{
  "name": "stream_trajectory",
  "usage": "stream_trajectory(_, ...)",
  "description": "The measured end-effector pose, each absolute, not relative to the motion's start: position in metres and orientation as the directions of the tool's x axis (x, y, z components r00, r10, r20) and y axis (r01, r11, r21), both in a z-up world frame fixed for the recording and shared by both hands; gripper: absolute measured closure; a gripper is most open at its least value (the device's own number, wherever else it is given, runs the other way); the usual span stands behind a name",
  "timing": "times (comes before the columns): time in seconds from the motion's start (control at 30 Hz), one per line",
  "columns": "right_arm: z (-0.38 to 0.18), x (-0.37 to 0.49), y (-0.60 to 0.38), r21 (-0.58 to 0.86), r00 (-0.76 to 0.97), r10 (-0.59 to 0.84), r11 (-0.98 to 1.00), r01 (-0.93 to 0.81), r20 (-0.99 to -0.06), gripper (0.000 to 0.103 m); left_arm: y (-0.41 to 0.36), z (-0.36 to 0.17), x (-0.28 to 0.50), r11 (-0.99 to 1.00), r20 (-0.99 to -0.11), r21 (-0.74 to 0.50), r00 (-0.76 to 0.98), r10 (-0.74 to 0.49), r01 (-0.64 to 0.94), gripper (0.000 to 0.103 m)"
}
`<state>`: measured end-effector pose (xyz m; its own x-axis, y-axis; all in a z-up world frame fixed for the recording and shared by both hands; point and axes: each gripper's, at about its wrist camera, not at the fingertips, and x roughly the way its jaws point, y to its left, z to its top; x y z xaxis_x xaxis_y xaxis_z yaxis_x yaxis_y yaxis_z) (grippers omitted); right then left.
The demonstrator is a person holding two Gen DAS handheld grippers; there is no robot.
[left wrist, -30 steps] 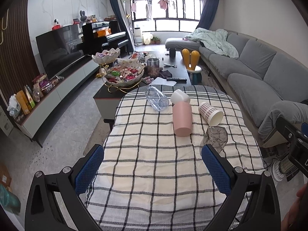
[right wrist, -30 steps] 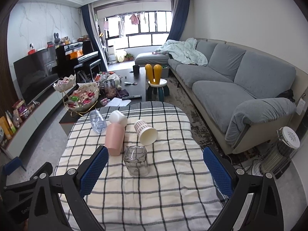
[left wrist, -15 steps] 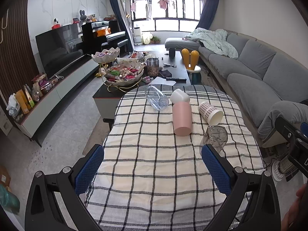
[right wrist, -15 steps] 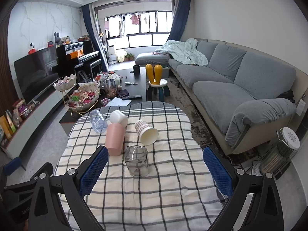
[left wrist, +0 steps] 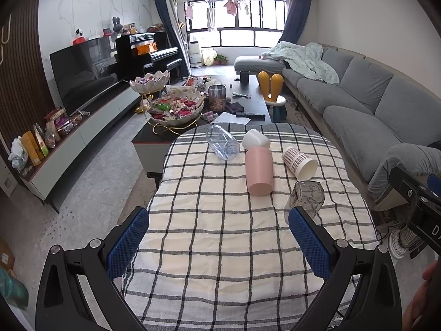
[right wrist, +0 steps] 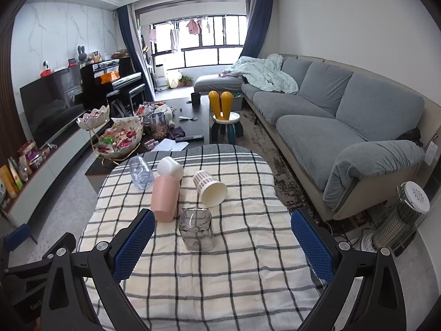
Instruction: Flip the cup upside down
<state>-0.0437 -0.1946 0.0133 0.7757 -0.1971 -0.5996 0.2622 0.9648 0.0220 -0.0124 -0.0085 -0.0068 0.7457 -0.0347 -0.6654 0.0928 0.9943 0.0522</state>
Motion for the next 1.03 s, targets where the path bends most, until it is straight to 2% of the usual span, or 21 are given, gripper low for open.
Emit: stream_trajectory(1.03, 0.0126, -0.0439, -0.1939, 0.022, 0.774, -0.197, 0.965, 0.263, -0.602, 0.004, -0.0077, -0.0116, -0.0087, 0.995, -0.673, 0.054, 0.739, -0.025, 0.083, 0.000)
